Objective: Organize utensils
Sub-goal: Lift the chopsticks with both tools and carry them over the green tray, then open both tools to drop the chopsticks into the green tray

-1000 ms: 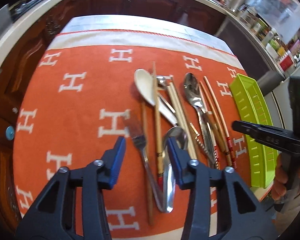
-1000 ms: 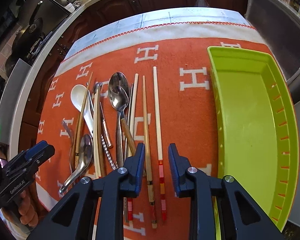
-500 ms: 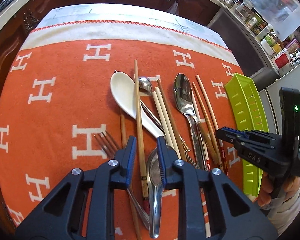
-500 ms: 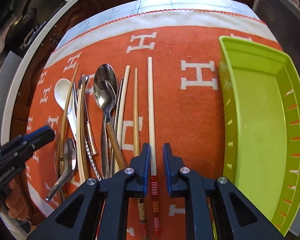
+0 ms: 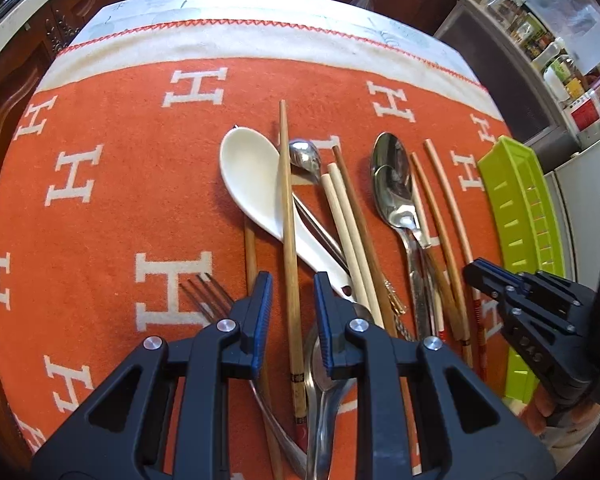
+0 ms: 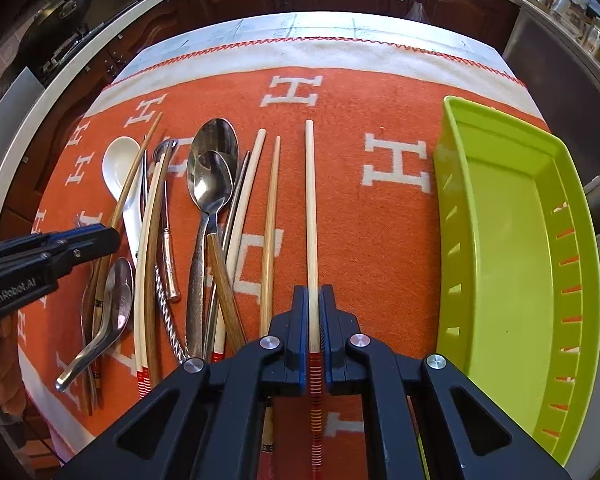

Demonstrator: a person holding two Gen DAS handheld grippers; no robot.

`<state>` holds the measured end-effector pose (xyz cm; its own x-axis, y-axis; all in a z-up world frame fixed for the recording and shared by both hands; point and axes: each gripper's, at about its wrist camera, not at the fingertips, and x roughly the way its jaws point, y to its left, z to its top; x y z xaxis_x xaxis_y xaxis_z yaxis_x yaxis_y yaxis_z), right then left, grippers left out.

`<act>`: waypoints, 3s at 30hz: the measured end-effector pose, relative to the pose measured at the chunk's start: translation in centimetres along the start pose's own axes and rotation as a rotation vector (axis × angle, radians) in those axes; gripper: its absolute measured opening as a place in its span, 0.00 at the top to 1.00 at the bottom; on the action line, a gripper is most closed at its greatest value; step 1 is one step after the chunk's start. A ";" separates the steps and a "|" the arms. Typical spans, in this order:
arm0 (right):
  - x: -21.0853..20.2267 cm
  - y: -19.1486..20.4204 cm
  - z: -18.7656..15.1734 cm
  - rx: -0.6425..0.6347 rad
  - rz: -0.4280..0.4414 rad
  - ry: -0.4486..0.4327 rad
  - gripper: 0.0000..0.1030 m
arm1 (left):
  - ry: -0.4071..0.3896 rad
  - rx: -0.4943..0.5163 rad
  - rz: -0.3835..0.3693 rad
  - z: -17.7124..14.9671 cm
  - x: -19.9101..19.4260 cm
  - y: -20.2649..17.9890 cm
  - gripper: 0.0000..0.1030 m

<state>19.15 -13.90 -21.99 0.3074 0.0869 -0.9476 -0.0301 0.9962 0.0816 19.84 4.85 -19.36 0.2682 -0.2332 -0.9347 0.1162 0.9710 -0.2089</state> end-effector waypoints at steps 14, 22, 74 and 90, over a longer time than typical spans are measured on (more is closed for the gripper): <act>-6.0 -5.1 -2.4 0.154 0.197 -0.041 0.95 | -0.048 -0.013 0.001 -0.5 -4.6 -1.4 0.96; -11.8 -8.4 -4.0 0.210 0.218 -0.119 0.95 | -0.098 0.110 -0.102 -1.9 -10.6 -8.1 0.96; -9.5 -20.5 -7.9 0.358 -0.061 -0.054 0.90 | 0.041 0.478 0.007 -2.5 0.7 -19.3 0.77; -9.0 -19.8 -8.2 0.348 -0.043 -0.044 0.90 | 0.115 0.165 -0.225 -0.9 -5.3 -19.8 0.96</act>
<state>9.21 -34.46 -17.55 0.3425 0.0370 -0.9388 0.3077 0.9397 0.1493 15.24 -13.06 -10.53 0.1093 -0.4246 -0.8988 0.3166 0.8720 -0.3734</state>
